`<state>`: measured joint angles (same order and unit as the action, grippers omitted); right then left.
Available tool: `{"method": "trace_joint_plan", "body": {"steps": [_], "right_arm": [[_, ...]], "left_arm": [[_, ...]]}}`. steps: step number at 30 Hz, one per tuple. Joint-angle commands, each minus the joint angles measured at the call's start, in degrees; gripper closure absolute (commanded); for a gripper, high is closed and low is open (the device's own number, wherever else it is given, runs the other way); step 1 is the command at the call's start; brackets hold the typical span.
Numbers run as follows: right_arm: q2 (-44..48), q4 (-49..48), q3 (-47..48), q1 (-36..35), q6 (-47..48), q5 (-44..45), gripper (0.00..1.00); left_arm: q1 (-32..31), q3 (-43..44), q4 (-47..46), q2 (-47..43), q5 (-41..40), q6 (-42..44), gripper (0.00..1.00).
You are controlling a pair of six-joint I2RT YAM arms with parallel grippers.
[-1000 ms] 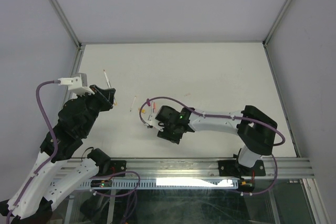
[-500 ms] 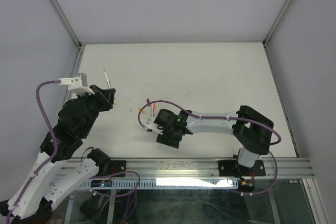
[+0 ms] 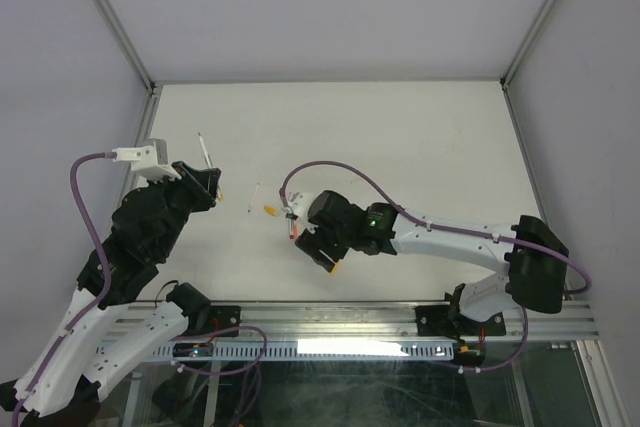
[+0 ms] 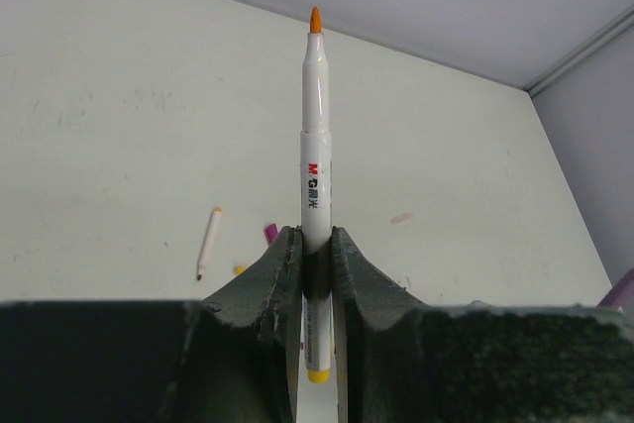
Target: Insert the pens into the pen caps
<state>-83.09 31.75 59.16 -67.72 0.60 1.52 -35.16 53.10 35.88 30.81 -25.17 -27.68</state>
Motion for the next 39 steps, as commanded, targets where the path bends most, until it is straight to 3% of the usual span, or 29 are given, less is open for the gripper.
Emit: {"method": "trace_joint_plan", "body": {"steps": [1,7,11,17,21,24,29,39], "right_arm": [[1.6,-0.4,0.6,0.8,-12.6,5.3,0.34],[3.8,2.3,0.2,0.8,-25.8,11.6,0.35],[4.6,3.0,-0.3,0.8,-23.8,12.3,0.35],[7.9,-5.4,-3.8,0.7,-5.8,5.4,0.34],[13.1,-13.0,-11.0,0.7,15.3,-11.7,0.34],[15.6,-11.0,-12.4,0.6,28.6,-20.5,0.34],[12.2,-3.3,-11.2,1.1,47.6,-24.8,0.33],[-2.6,4.2,-4.6,3.0,63.4,-28.6,0.37]], "left_arm": [[0.5,0.6,-3.2,0.4,0.7,0.4,1.00],[0.6,-0.6,-3.4,0.0,1.2,-0.2,1.00],[0.5,-1.6,-3.4,-0.5,1.9,-0.4,1.00],[0.5,-2.3,-3.3,-1.3,3.8,-0.5,1.00],[0.5,-2.8,-3.1,-1.5,4.9,0.6,1.00],[0.5,-3.1,-2.9,-1.5,5.2,1.5,1.00],[0.6,-4.7,-2.8,-2.3,4.9,1.6,1.00],[0.5,-8.7,-3.8,-5.8,1.3,0.1,1.00]]}}
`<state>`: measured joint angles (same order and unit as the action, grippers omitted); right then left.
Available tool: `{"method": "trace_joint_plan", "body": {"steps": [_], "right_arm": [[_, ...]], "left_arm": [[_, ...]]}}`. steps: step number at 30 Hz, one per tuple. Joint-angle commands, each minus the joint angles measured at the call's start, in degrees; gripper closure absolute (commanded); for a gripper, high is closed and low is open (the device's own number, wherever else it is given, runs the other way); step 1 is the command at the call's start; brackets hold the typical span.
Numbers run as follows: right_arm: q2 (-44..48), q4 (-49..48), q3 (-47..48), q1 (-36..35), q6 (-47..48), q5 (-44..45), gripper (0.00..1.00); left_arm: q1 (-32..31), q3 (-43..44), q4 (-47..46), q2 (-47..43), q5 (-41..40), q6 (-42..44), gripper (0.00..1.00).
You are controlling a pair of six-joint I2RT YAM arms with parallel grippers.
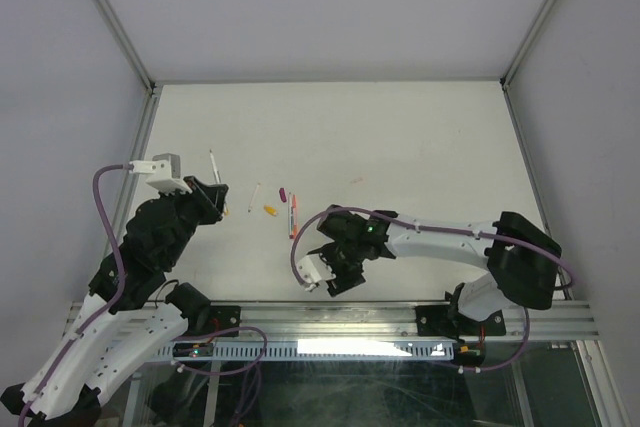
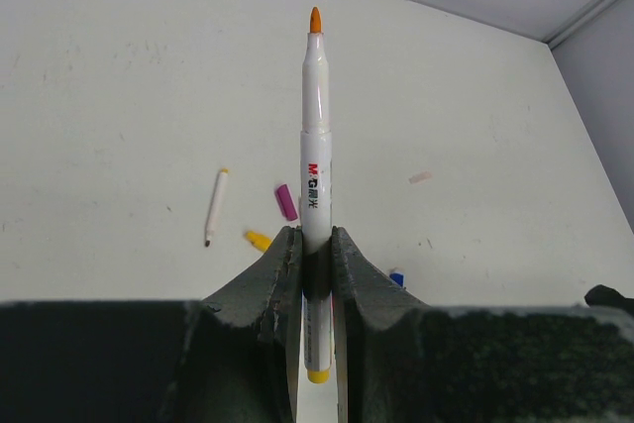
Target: Insert the pens into the pen caps
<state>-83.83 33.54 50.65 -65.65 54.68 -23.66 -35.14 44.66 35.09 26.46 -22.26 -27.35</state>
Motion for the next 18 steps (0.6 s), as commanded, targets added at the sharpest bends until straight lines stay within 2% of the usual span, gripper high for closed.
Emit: {"method": "trace_joint_plan", "body": {"steps": [1,18], "right_arm": [[-2.6,2.8,4.6,1.3,10.1,-3.9,0.38],[-13.2,12.1,13.7,3.7,14.7,-3.5,0.46]], "left_arm": [[0.6,-0.3,-2.9,-1.6,-1.7,-0.3,1.00],[0.5,-1.3,-2.9,-1.7,-1.4,-0.5,1.00]]}}
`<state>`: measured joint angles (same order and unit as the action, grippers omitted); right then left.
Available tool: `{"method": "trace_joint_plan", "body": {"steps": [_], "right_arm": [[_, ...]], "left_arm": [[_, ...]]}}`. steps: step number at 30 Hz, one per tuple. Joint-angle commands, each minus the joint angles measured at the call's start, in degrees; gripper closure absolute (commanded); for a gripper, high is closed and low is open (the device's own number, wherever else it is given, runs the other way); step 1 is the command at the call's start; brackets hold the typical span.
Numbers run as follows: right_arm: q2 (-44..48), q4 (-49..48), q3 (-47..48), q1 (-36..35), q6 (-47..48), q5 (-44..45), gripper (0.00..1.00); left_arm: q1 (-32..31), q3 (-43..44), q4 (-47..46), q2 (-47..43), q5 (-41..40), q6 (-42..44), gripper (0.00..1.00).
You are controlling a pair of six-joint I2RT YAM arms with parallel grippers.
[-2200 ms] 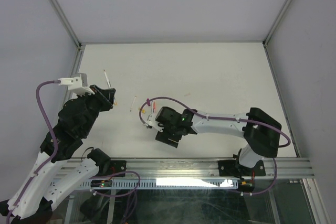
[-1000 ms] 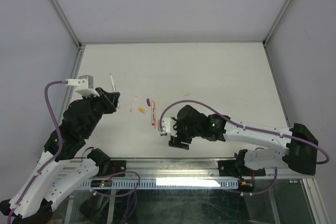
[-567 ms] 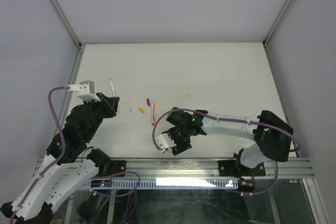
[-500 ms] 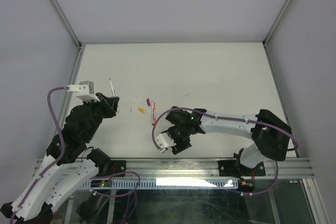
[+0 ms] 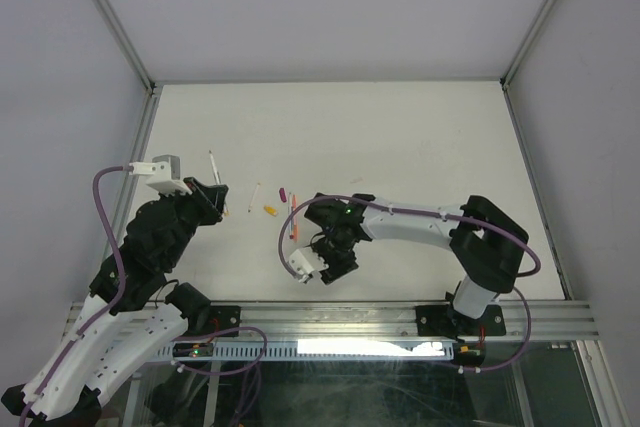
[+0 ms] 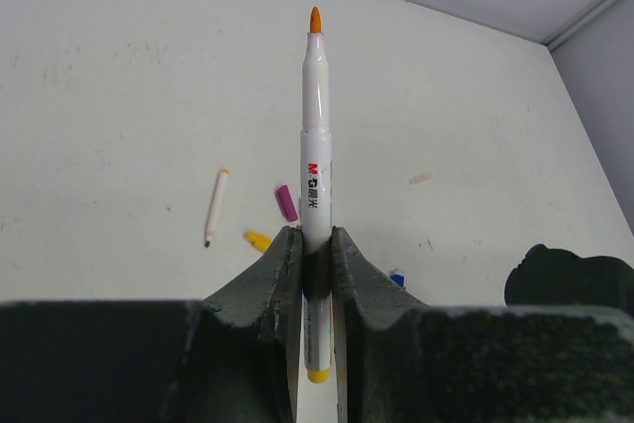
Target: Insert the pens into the pen caps
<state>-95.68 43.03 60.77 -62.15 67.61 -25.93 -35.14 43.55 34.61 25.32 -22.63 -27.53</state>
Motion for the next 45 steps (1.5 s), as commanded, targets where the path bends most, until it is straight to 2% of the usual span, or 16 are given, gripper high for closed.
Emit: {"method": "trace_joint_plan", "body": {"steps": [1,15,28,31,34,37,40,45], "right_arm": [[-1.8,2.6,3.9,0.2,1.7,-1.2,0.47],[-5.0,4.3,4.9,-0.8,1.7,5.9,0.57],[-9.3,5.3,7.2,-3.2,-1.5,7.9,0.63],[-10.3,6.9,7.9,-3.4,-2.8,8.4,0.68],[-11.0,7.5,8.0,-3.4,-4.2,9.1,0.78],[-11.1,7.6,8.1,-3.5,-7.2,8.6,0.87],[-10.7,6.9,8.0,-3.4,-12.2,8.0,0.91],[-9.1,0.7,5.9,-3.4,-30.7,9.4,0.93]], "left_arm": [[0.5,-0.2,-2.4,-0.6,-1.2,-0.3,1.00],[0.5,-0.1,-1.8,-1.1,-1.9,-0.5,1.00],[0.5,-0.1,-1.5,-1.5,-2.1,-0.9,1.00],[0.5,0.1,-1.2,-1.6,-2.4,-0.9,1.00],[0.6,0.1,-1.1,-1.8,-2.5,-1.0,1.00],[0.5,0.1,-1.2,-1.7,-2.4,-1.0,1.00],[0.6,0.3,-1.1,-1.5,-2.4,-1.0,1.00],[0.5,1.0,-1.1,-0.3,-2.5,-0.6,1.00]]}}
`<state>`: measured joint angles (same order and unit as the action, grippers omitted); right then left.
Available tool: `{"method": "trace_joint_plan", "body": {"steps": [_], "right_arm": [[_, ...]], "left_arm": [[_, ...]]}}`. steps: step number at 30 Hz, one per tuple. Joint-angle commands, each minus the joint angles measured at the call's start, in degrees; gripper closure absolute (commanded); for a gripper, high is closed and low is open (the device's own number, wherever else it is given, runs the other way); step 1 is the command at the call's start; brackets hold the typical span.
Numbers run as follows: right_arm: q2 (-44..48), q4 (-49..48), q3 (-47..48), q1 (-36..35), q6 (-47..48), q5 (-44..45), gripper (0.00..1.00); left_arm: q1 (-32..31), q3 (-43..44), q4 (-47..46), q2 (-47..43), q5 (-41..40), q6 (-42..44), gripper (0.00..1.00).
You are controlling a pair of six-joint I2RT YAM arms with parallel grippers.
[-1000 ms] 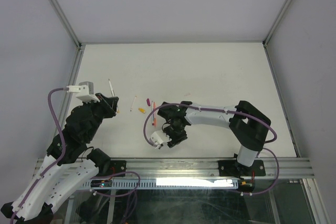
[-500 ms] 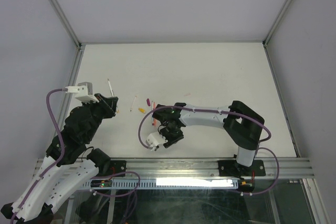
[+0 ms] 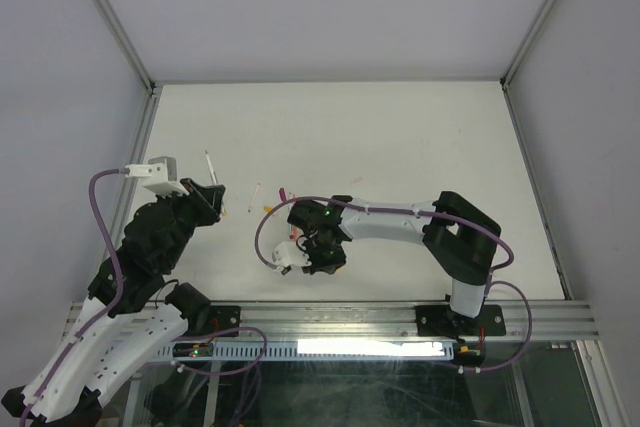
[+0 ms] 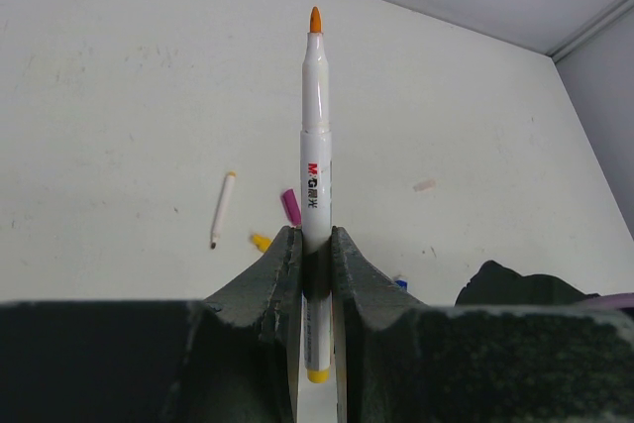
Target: Insert the pens into the pen caps
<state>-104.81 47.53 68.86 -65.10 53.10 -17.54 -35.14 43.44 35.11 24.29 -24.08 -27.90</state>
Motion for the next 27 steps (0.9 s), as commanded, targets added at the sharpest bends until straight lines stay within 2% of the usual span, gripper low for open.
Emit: {"method": "trace_joint_plan", "body": {"steps": [1,4,11,15,20,27], "right_arm": [[0.3,-5.9,-2.9,-0.5,-21.5,2.7,0.94],[0.3,-9.1,-4.2,-0.4,-34.3,8.6,0.97],[4.3,-16.3,-11.0,1.1,-54.0,12.5,0.97],[5.8,-16.2,-13.0,2.2,-65.9,17.3,0.97],[3.6,-10.0,-12.0,2.0,-75.5,24.5,0.97],[2.8,-4.5,-10.6,0.0,-80.4,30.7,0.85]], "left_arm": [[0.5,1.3,-1.7,0.9,-1.1,0.0,1.00],[0.5,2.0,-1.8,1.7,-1.5,0.5,1.00],[0.5,2.8,-2.9,3.5,-0.9,1.2,1.00],[0.5,3.2,-3.9,5.1,0.3,1.2,1.00],[0.5,3.9,-4.9,6.6,0.9,0.9,1.00],[0.5,4.6,-5.1,7.6,1.1,0.7,1.00]]}}
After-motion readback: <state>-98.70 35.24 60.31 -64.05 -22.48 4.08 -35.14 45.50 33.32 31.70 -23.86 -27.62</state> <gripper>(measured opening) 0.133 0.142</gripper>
